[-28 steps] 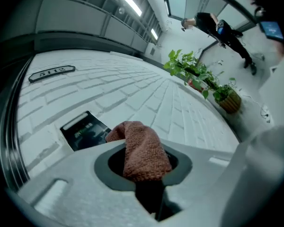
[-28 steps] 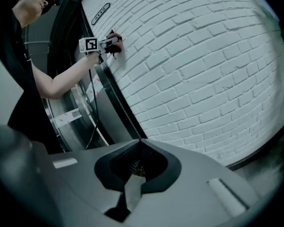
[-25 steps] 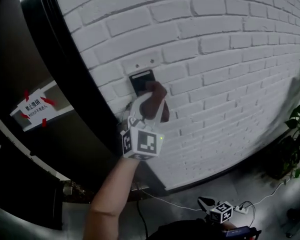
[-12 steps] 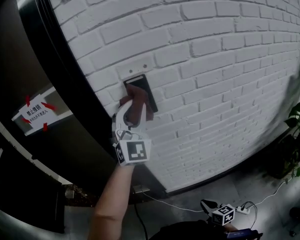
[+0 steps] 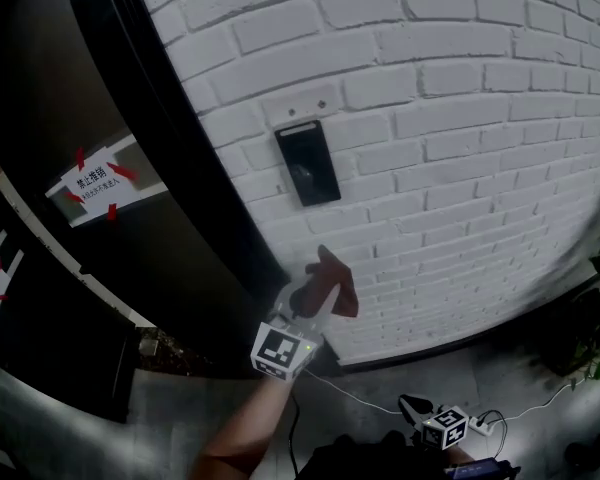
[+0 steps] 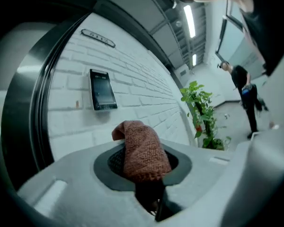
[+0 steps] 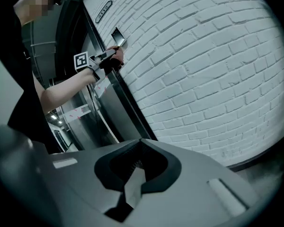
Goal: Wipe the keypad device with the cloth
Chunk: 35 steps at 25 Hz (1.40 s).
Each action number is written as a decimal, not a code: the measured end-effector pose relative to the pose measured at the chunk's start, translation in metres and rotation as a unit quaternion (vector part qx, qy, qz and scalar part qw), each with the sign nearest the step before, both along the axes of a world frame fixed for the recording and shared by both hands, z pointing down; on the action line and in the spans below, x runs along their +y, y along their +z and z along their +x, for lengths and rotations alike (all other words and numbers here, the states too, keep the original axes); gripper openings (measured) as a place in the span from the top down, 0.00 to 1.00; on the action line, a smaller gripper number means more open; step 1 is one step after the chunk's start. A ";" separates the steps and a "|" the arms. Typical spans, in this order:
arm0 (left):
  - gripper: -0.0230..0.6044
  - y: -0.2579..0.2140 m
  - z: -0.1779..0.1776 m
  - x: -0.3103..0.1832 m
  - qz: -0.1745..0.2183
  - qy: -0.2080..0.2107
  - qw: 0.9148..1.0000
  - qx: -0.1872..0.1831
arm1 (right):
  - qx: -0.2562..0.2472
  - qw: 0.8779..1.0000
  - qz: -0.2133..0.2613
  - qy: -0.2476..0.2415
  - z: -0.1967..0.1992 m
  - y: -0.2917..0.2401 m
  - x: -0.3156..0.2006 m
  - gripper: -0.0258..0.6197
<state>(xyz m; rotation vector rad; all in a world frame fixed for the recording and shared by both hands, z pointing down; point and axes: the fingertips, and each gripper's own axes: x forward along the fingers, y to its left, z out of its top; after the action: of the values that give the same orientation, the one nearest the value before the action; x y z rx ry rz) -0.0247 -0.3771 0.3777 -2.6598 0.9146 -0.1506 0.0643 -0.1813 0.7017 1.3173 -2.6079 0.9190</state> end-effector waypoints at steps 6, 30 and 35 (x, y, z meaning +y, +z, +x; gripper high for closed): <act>0.83 0.120 -0.030 0.084 -0.210 -0.034 0.973 0.093 | -0.022 0.998 0.006 -0.053 -0.015 0.002 0.005 0.96; 0.83 0.255 -0.130 0.327 -0.363 -0.018 0.925 0.107 | 0.024 0.996 0.037 -0.076 -0.110 -0.019 0.146 0.96; 0.83 0.265 -0.133 0.370 -0.372 0.017 0.922 0.108 | 0.030 0.996 0.048 -0.064 -0.125 -0.032 0.192 0.96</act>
<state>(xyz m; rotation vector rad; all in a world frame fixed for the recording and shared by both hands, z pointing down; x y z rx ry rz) -0.1577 -0.0072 0.6429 -3.4497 1.0281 -0.2402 -0.0602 0.0110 0.6698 1.1632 -2.6840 0.7326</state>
